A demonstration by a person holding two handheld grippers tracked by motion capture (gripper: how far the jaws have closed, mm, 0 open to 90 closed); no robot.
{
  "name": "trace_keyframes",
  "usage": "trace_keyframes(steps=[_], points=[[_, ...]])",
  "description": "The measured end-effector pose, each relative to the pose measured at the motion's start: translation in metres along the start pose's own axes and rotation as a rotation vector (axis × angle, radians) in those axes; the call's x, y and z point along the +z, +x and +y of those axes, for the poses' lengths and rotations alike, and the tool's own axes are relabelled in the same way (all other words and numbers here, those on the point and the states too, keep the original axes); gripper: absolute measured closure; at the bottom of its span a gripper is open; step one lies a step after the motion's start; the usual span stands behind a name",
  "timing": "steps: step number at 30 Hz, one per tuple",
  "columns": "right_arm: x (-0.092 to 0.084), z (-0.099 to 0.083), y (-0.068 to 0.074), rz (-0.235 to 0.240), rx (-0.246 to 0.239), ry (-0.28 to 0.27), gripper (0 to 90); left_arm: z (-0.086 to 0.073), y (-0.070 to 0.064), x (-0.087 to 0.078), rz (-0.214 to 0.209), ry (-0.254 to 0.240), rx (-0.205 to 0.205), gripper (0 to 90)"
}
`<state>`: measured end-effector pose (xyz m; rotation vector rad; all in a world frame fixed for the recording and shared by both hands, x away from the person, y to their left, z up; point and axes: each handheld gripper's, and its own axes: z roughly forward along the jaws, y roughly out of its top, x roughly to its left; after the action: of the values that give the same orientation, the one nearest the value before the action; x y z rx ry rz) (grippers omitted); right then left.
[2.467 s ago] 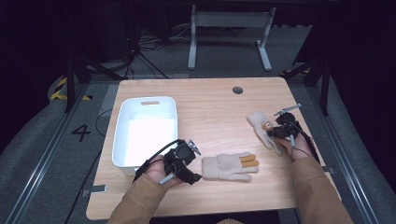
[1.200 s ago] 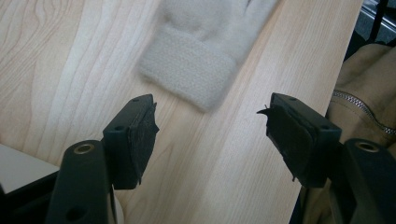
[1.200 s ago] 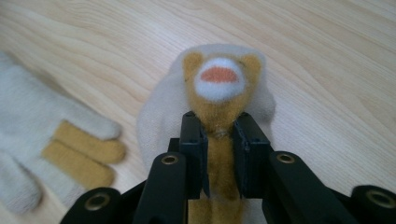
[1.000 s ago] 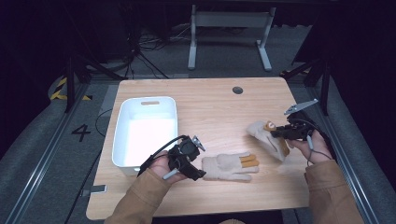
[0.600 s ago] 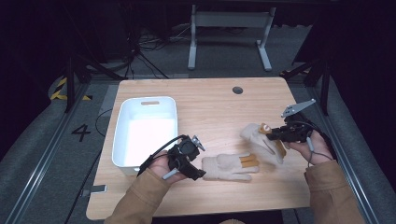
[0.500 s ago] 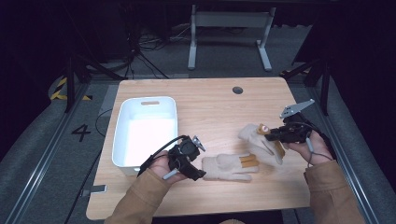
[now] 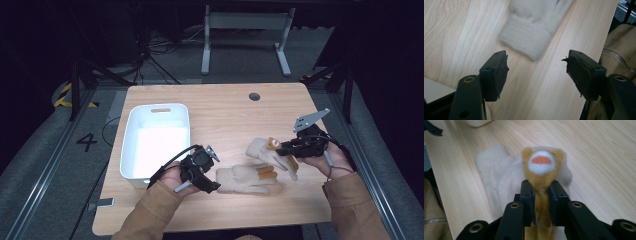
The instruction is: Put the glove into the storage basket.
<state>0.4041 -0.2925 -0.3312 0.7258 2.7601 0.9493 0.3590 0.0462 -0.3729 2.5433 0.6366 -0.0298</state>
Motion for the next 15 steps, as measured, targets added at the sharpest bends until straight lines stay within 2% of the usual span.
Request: trace_keyframes(steps=[8,15], points=[[0.01,0.007,0.011,0.043,-0.082,0.008,75.7,-0.001,0.0,0.0,0.003,-0.002,-0.001,33.8],[0.019,0.014,0.018,0.063,-0.128,-0.004,75.7,-0.003,0.0,-0.002,0.004,-0.004,-0.01,33.8]])
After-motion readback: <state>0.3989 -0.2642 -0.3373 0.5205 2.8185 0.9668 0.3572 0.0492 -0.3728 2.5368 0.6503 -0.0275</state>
